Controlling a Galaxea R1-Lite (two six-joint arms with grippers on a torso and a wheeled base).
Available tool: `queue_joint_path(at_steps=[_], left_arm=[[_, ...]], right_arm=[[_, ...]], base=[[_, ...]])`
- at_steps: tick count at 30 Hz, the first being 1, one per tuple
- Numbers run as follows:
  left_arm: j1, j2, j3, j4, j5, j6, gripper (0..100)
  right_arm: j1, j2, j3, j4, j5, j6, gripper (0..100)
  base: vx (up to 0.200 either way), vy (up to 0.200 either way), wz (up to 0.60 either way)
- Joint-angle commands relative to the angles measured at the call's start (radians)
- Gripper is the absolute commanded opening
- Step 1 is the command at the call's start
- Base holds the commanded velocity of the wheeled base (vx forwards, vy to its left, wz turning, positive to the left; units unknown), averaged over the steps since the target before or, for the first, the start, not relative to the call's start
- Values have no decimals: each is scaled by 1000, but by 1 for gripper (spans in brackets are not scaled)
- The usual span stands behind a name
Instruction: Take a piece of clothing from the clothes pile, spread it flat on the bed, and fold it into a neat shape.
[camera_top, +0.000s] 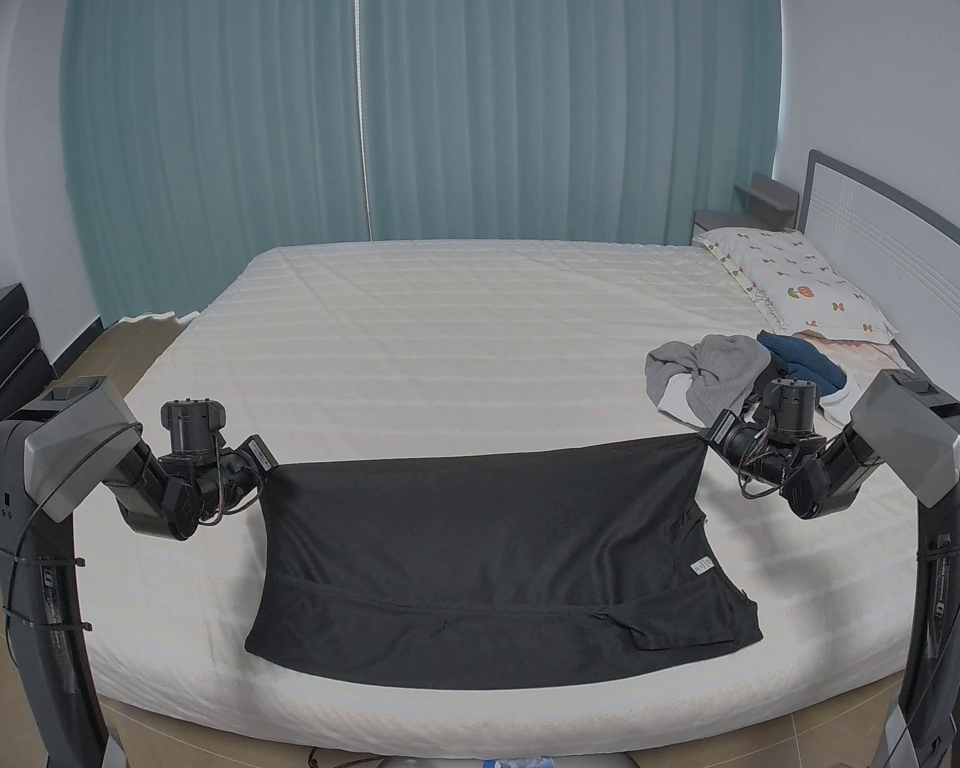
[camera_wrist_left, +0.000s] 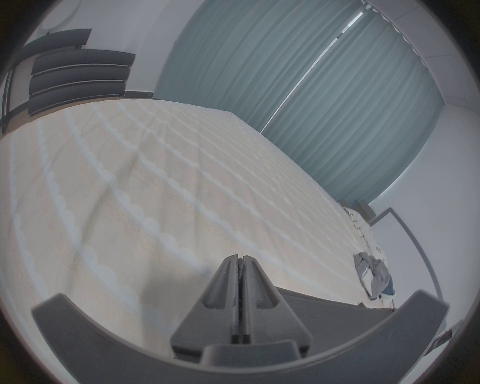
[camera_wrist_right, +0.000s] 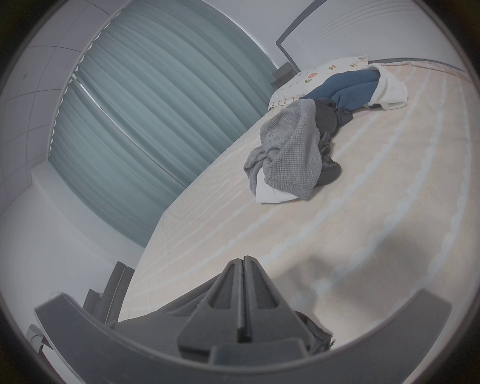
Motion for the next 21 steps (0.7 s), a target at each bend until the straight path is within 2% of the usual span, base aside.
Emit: queue_joint_path(at_steps=[1,5,11,17,19,21], left_arm=[[1,-8,23,0,-2,25,0],[1,-22,59,-2,-2,88,0],[1,-36,91,-29,-2,108,0],[1,-39,163,-52,-8,230,0],[1,-39,175,-63,-14,246,0],[1,-41,226,-104,-42,299,0]], right_arm=[[-2,-11,16,0,11,-1,0],[-2,-34,60,-7,15,-12,0],[1,-54,160,-76,44,-55,0],[4,-53,238,-134,52,-96,0],[4,-53,249,-135,54,-105,0],[3,-54,281,-149,69,-134,0]], base=[[0,0,0],[0,0,0],[0,0,0],[0,0,0],[0,0,0],[0,0,0]])
